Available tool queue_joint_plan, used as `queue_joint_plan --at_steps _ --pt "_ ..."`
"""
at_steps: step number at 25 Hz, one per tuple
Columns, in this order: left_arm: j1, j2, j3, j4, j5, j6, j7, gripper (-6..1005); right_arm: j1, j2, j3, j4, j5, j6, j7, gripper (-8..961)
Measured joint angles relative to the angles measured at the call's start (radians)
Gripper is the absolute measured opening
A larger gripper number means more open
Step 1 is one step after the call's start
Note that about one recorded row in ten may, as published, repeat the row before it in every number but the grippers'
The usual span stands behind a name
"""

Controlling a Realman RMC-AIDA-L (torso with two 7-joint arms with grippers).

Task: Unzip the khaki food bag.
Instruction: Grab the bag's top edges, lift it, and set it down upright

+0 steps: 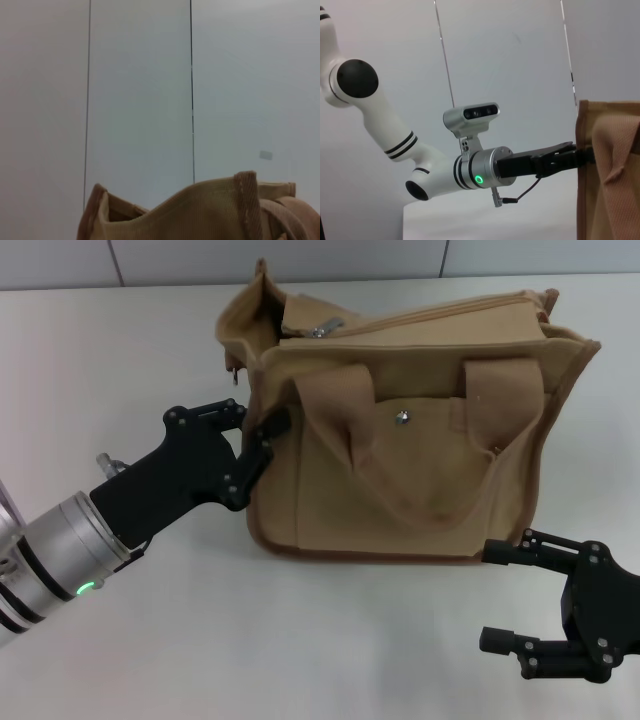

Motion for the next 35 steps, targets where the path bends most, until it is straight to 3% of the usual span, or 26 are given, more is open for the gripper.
queue_joint_plan --at_steps 5,7,15,18,20,25,35 --pt "-0.002 0.0 0.004 0.027 0.004 0.008 -0.004 250 0.001 0.0 0.011 0.006 0.021 -0.006 0.001 803" --pt "-0.002 0.001 0.004 0.035 0.004 0.014 -0.005 106 0.0 -0.001 0.015 0.012 0.05 -0.006 0.002 802" --pt "0.023 0.005 0.011 0.195 0.01 0.075 -0.097 91 -0.051 -0.004 0.029 0.014 0.347 -0.017 0.069 797" --pt "0.039 0.007 0.061 0.303 0.021 0.087 -0.163 91 -0.057 -0.006 0.049 0.002 0.401 -0.02 0.085 796" --pt "0.065 0.005 0.142 0.429 0.022 0.09 -0.219 91 -0.054 -0.009 0.066 -0.022 0.423 -0.02 0.113 795" --pt "0.1 0.002 0.211 0.593 0.013 0.099 -0.304 92 -0.014 -0.012 0.124 -0.117 0.442 -0.04 0.247 792" --pt "0.11 0.006 0.211 0.721 -0.02 0.092 -0.352 91 0.007 -0.012 0.151 -0.265 0.524 -0.104 0.386 787"
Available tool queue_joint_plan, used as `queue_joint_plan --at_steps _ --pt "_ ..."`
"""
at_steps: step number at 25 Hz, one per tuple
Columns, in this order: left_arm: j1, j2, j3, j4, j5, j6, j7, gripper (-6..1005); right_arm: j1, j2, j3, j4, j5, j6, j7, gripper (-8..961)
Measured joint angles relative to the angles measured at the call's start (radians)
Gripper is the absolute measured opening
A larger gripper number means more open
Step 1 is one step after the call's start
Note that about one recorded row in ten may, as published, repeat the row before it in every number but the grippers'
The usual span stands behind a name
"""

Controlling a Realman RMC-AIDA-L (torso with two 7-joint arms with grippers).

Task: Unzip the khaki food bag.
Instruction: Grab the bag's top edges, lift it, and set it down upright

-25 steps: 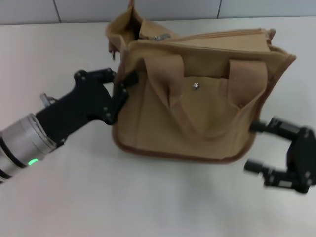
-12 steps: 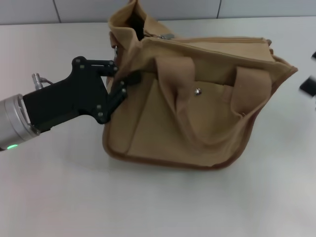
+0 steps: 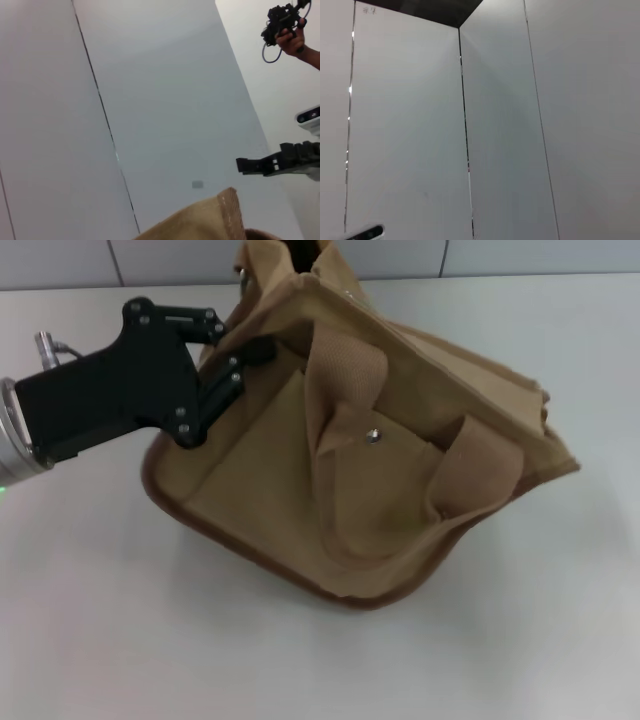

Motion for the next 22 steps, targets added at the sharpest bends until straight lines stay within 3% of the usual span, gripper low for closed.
queue_joint_plan --at_steps 6,13,22 --pt "-0.009 -0.001 0.009 0.042 0.0 -0.001 -0.018 91 0.051 0.007 -0.067 -0.042 -0.05 0.044 0.047 784" --pt "-0.01 0.002 0.072 0.103 0.003 -0.002 -0.028 91 0.096 0.012 -0.279 -0.119 -0.083 0.179 0.035 780" --pt "0.003 0.009 0.106 0.166 0.006 -0.001 -0.048 91 0.175 0.007 -0.301 -0.227 -0.107 0.25 0.128 776"
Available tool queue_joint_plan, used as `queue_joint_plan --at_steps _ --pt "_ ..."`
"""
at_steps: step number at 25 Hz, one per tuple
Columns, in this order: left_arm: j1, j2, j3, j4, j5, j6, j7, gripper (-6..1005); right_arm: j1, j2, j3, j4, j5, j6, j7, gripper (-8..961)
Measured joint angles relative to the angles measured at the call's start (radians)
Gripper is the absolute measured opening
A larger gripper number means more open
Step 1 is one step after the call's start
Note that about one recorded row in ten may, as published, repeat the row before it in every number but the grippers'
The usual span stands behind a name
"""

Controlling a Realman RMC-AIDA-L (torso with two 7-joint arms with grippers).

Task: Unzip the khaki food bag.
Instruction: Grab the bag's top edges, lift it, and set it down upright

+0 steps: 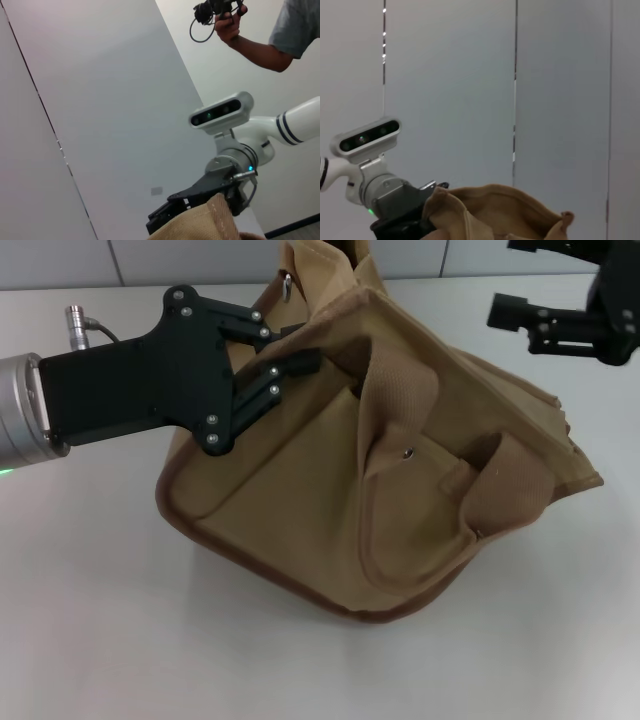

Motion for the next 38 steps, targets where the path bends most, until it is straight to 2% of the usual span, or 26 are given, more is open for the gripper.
queue_joint_plan --at_steps 8,16,21,27,38 --pt "-0.007 0.0 0.003 0.022 0.048 0.007 -0.012 91 0.056 0.004 -0.16 -0.113 -0.108 0.045 0.112 772" --pt "-0.008 -0.001 -0.001 0.024 0.051 0.019 -0.018 92 0.083 0.004 -0.236 -0.14 -0.151 0.101 0.147 768" --pt "-0.009 -0.001 -0.005 0.025 0.051 0.029 -0.019 92 0.105 0.0 -0.249 -0.166 -0.178 0.085 0.173 765" --pt "-0.015 0.001 -0.006 0.042 0.051 0.033 -0.019 92 0.161 -0.003 -0.25 -0.208 -0.326 0.042 0.232 543" --pt "-0.04 0.001 -0.007 0.053 0.048 0.048 -0.009 92 0.173 0.001 -0.273 -0.255 -0.336 -0.025 0.25 485"
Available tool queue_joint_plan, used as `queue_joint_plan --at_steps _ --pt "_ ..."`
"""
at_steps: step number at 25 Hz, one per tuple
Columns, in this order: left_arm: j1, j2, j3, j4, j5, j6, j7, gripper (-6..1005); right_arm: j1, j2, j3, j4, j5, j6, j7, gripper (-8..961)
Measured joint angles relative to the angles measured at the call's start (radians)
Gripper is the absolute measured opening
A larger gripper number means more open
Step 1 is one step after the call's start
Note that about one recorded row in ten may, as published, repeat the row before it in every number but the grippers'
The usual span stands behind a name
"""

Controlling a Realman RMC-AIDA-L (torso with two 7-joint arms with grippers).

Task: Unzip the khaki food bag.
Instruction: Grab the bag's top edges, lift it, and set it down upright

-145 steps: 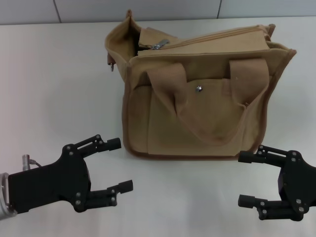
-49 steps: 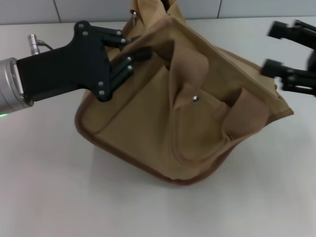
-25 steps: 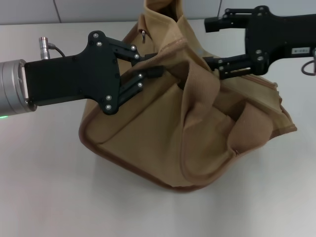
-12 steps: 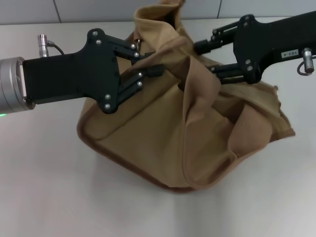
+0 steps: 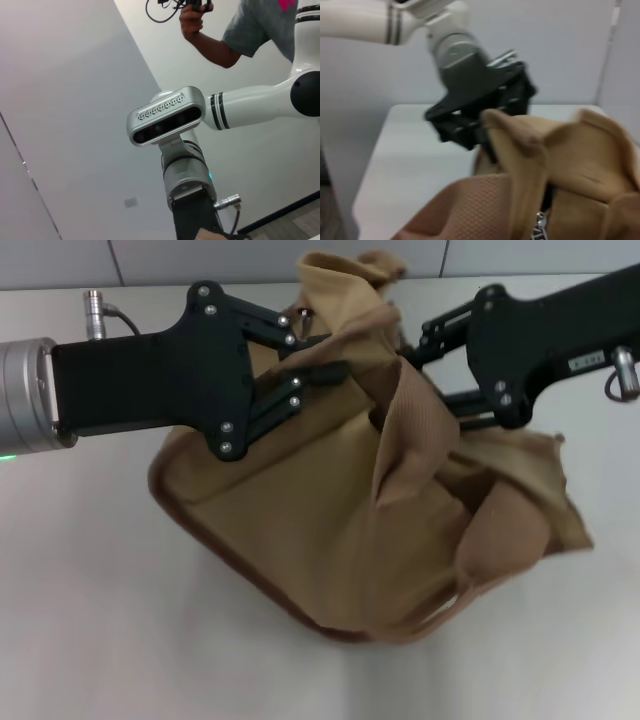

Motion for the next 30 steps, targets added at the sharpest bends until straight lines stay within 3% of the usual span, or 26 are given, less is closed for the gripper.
queue_joint_plan --at_steps 11,14,25,30 --pt "-0.023 -0.005 0.02 0.007 0.003 0.015 0.019 92 -0.062 0.007 -0.02 0.006 0.033 -0.002 -0.07 464" --pt "-0.023 -0.005 0.032 0.009 0.003 0.015 0.024 92 -0.071 0.006 -0.032 0.021 0.045 -0.003 -0.087 319" --pt "-0.034 -0.005 0.042 0.012 0.004 0.016 0.02 92 -0.033 0.0 -0.082 0.068 0.015 -0.002 0.0 213" --pt "-0.034 -0.006 0.042 0.012 0.003 0.015 0.021 92 -0.035 0.001 -0.083 0.053 0.013 0.01 0.005 257"
